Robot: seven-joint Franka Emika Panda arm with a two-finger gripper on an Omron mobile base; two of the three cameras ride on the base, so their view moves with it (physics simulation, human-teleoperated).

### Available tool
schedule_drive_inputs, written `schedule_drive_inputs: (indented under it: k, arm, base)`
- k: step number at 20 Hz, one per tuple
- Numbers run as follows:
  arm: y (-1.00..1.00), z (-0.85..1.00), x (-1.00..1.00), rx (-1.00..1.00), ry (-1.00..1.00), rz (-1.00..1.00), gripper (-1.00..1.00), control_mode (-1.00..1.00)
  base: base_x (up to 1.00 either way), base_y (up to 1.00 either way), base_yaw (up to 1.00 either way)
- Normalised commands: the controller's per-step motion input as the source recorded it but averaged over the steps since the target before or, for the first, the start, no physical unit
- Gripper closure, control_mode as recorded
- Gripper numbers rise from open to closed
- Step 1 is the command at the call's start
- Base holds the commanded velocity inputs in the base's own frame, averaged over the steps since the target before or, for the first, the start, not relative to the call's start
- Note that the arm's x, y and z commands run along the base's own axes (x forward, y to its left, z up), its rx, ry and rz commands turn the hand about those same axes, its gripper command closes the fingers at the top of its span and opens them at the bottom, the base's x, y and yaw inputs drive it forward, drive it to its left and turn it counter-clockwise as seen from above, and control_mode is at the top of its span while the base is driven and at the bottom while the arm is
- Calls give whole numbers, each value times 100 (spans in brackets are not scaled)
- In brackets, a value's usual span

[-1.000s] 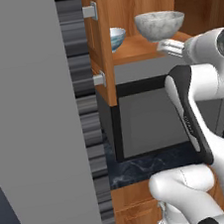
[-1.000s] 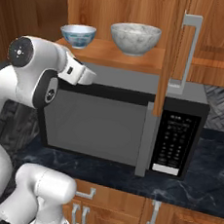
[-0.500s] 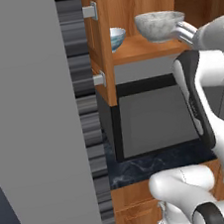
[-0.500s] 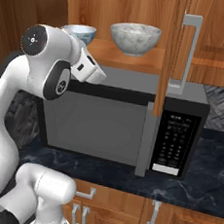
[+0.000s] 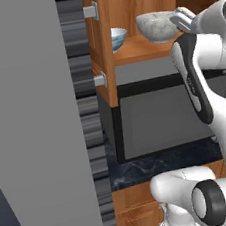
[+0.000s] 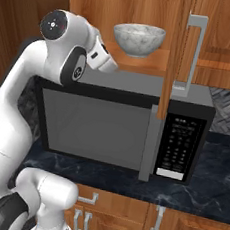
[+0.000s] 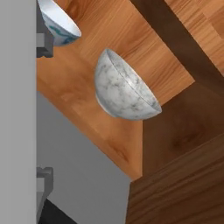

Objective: Take the smaller bowl and place it next to the appetizer plate on the dining counter , and place the larger bowl next to the plate with cooked food.

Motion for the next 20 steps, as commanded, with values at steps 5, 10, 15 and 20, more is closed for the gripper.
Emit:
schedule_drive_inputs:
  k: [5,10,15,20]
  arm:
    - [-4,6,34,0,1,0,-100,-100]
    - [-9,2,41,1,3,0,-100,-100]
    - [-12,0,69,8,4,0,-100,-100]
    - [-15,0,77,5,9,0,-100,-100]
  base:
    - [0,0,0]
    - [0,0,0]
    - [0,0,0]
    - [0,0,0]
